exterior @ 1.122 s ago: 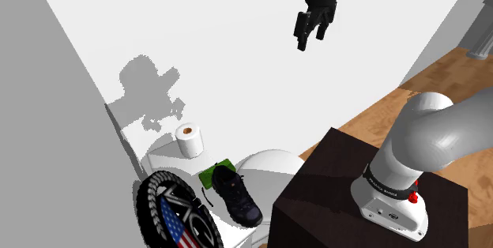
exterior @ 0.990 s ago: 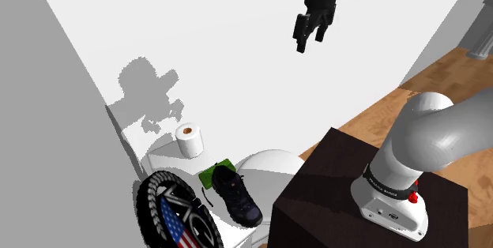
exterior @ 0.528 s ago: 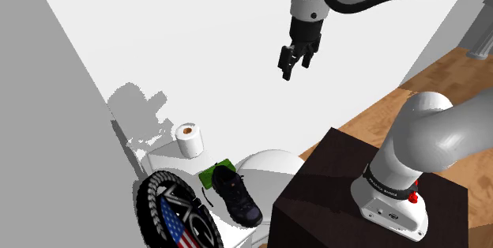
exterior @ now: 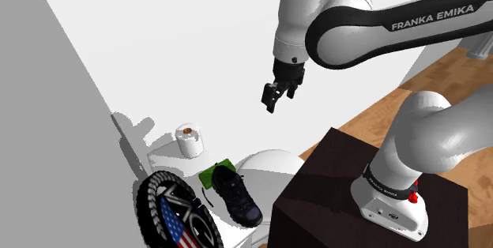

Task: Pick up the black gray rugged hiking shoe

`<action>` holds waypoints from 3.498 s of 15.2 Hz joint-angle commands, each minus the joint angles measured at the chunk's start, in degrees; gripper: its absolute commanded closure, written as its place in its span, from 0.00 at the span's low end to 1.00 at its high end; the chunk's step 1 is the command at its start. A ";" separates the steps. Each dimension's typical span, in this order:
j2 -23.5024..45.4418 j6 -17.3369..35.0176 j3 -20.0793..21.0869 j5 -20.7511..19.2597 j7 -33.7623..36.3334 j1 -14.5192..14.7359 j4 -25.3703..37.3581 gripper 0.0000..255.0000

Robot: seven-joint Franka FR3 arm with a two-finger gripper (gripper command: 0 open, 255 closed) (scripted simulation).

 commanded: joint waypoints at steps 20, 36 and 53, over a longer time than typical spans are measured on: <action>38.33 37.52 28.86 -17.65 37.38 -7.05 1.88 0.00; 47.03 41.54 26.82 -34.61 50.22 -7.60 2.51 1.00; 32.13 32.46 27.68 -8.25 30.03 -4.86 2.73 1.00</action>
